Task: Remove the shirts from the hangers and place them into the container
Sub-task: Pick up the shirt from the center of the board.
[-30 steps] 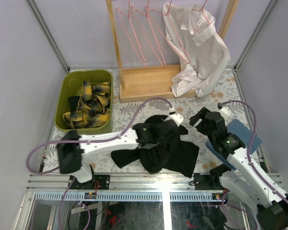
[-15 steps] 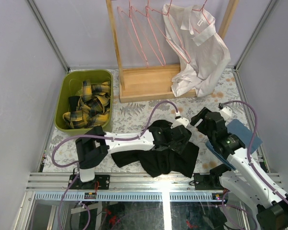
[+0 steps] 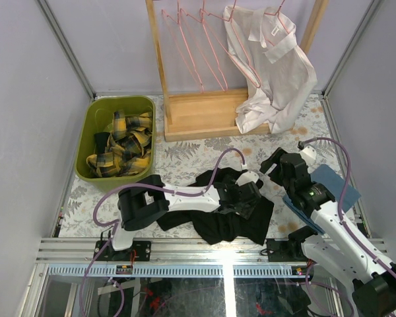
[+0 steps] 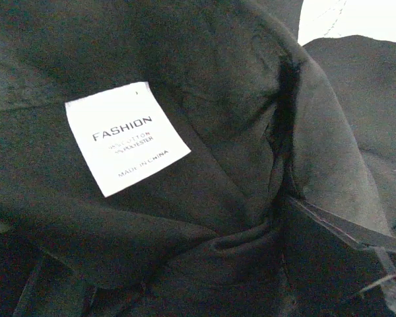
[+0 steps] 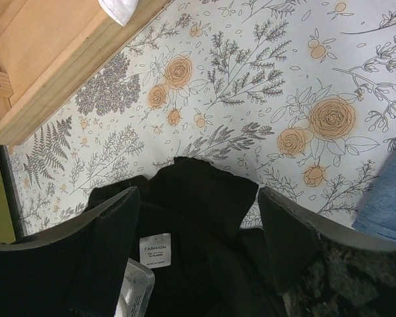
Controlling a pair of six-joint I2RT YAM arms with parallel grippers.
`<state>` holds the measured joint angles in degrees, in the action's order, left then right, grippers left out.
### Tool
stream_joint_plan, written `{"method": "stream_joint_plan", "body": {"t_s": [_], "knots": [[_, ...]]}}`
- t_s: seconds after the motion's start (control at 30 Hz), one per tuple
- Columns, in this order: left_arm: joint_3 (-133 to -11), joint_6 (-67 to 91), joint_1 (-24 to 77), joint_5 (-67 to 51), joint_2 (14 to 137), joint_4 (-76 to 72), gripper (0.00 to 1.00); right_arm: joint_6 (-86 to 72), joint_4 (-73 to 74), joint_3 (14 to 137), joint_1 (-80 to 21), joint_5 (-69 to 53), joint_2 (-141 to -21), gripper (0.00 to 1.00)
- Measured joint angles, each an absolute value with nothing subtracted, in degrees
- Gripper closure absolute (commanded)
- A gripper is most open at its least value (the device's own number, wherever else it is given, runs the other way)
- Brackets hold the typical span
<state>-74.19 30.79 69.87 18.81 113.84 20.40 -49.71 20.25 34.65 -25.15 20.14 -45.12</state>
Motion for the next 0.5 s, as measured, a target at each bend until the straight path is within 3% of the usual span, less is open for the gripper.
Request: {"method": "stream_joint_plan", "body": {"t_s": [0.37, 0.5], "knots": [[-71.85, 31.51, 70.96, 26.26, 114.85, 16.97, 0.62, -49.71, 19.84, 34.63, -25.15, 19.84, -46.26, 0.20], [-70.98, 32.77, 71.31, 30.94, 114.24, 16.64, 0.90, -49.71, 19.84, 34.63, -25.15, 19.84, -46.28, 0.20]]}}
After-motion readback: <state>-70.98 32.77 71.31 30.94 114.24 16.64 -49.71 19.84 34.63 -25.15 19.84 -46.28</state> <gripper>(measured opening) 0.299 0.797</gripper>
